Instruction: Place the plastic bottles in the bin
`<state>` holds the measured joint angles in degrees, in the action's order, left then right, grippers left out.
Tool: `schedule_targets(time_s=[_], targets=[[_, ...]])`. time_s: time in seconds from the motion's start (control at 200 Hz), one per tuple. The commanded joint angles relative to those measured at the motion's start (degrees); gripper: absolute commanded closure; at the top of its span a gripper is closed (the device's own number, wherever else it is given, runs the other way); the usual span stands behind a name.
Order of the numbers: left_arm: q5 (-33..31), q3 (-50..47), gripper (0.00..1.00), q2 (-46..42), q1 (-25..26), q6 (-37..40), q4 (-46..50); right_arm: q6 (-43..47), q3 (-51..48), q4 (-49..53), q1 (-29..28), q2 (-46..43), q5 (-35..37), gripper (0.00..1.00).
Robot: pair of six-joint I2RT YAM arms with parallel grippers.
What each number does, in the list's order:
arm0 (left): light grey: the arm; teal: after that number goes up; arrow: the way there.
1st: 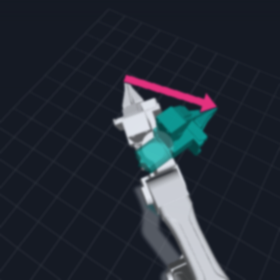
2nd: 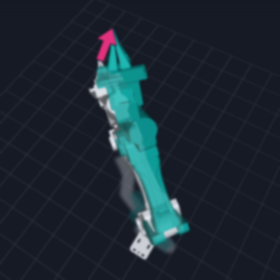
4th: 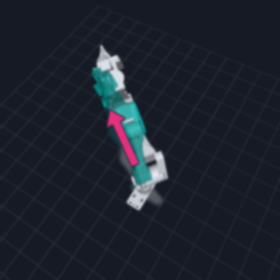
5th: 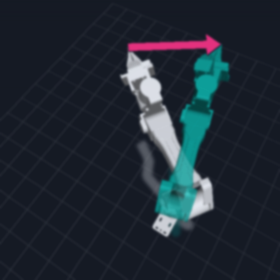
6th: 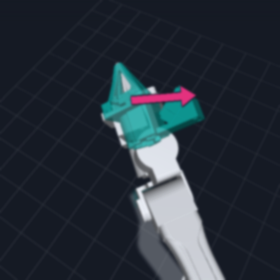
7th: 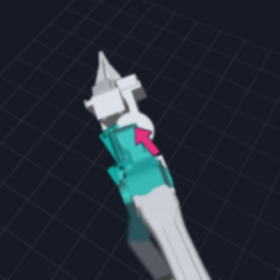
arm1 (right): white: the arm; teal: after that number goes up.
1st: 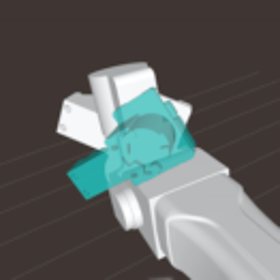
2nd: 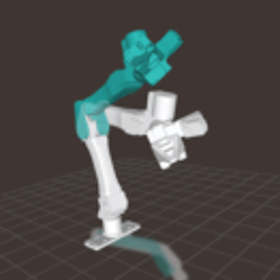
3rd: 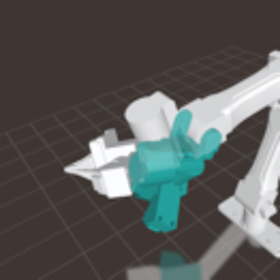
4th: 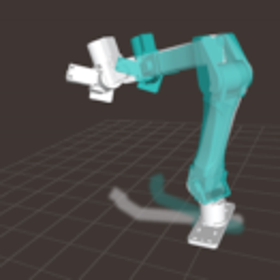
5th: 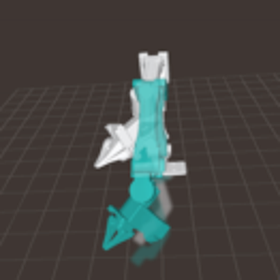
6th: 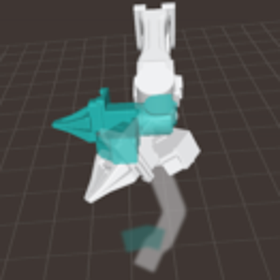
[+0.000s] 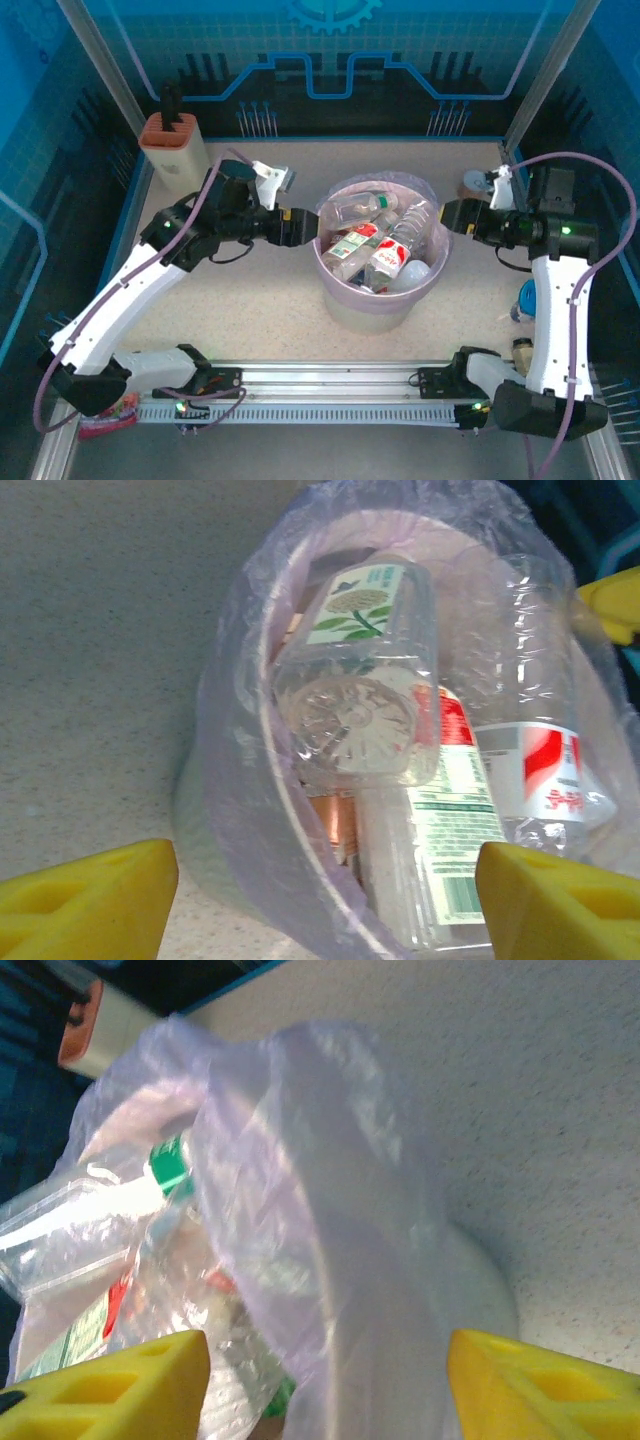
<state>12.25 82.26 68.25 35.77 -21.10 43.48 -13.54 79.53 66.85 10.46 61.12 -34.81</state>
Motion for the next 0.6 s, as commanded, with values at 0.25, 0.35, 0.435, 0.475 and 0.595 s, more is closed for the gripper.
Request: schedule_targets(time_s=[0.25,0.35,0.435,0.475,0.595], targets=[[8.32,-12.57,0.15,-6.51,-6.19,-10.58,-9.8,-15.7,-8.81,-15.92,-15.72,-0.48,1.92,0.4],[7.9,-14.27,0.15,-9.57,-11.04,-11.2,-8.26,-20.99,-9.91,-24.85,-22.01,2.22,4.3,0.4],[8.23,-12.83,0.14,-11.71,-15.59,-9.52,-3.97,-24.19,-9.96,-31.94,-26.88,5.94,6.1,0.4],[8.51,-11.95,0.13,-12.78,-18.1,-8.69,-2.24,-25.33,-9.7,-35.1,-28.99,8.03,6.78,0.4],[9.9,-8.02,0.09,-13.93,-26.04,-6.24,3.16,-27.72,-7.26,-43.54,-34.38,14.8,8.43,0.4]])
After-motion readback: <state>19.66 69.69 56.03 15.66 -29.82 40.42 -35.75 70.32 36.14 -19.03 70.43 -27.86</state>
